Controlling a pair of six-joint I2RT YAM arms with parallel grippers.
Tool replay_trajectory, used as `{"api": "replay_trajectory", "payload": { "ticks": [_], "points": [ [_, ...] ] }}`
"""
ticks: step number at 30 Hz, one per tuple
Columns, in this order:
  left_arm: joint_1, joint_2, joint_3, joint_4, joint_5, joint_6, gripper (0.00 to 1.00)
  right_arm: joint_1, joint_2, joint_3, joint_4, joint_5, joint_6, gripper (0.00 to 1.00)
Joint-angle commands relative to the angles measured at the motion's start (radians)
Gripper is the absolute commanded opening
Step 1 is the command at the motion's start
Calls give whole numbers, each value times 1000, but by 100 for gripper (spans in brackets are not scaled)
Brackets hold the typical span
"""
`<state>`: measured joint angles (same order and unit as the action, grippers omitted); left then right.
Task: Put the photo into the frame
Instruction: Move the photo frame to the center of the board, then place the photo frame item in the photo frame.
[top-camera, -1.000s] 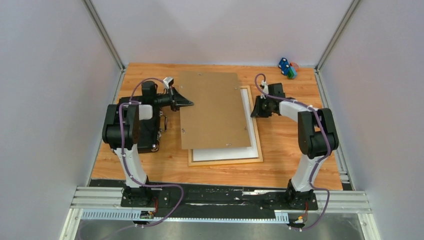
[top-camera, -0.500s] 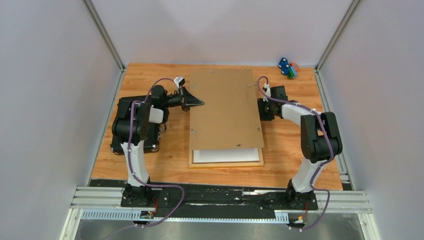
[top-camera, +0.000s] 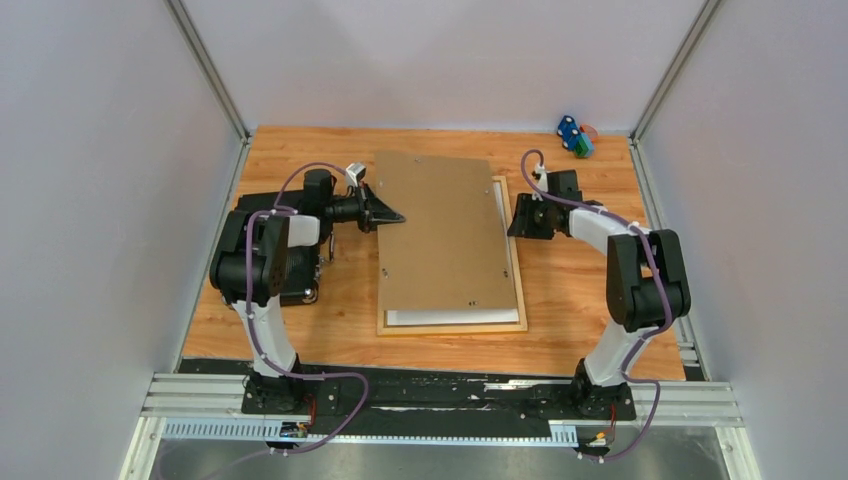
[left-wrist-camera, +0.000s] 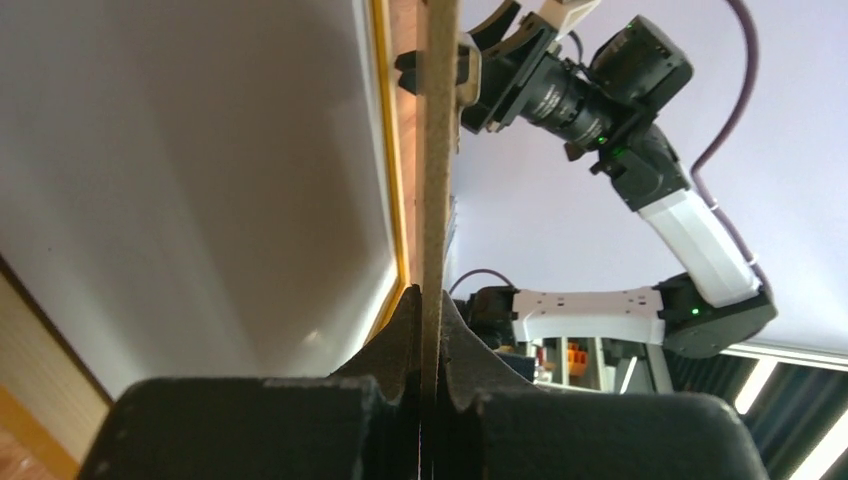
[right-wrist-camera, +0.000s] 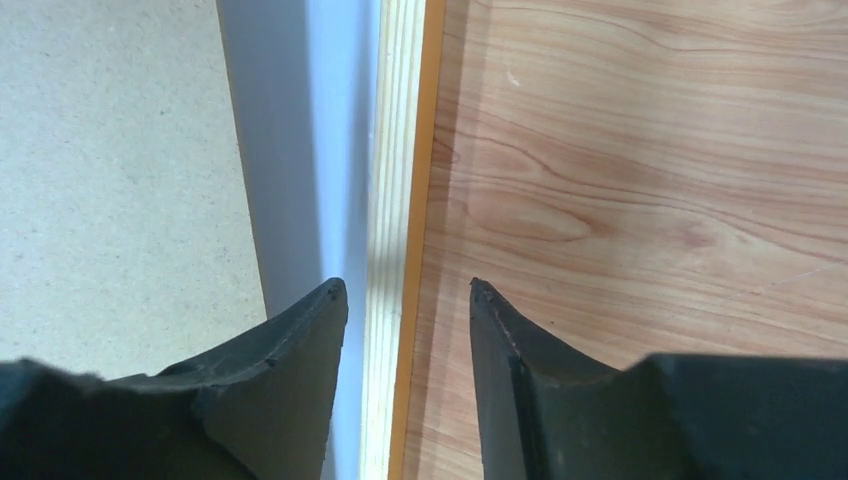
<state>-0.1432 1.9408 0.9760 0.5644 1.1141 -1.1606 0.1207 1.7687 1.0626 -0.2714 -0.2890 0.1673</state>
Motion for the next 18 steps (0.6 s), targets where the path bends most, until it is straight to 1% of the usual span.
{"api": "replay_trajectory", "payload": {
  "ticks": [1, 6, 11, 17, 18],
  "points": [
    [-1, -83, 43, -172, 7, 164, 0, -11, -56, -7, 21, 5, 3, 51],
    [-2, -87, 34, -171, 9, 164, 0, -33, -68, -10, 23, 4, 5, 60],
    [-12, -77, 27, -152, 10, 146, 0, -74, -88, -6, 23, -16, 8, 63],
    [-41, -51, 26, -94, 13, 99, 0, -110, -103, -7, 24, -43, 12, 64],
    [-46, -45, 26, -74, 16, 84, 0, -139, -104, -8, 24, -46, 12, 64]
  ]
}}
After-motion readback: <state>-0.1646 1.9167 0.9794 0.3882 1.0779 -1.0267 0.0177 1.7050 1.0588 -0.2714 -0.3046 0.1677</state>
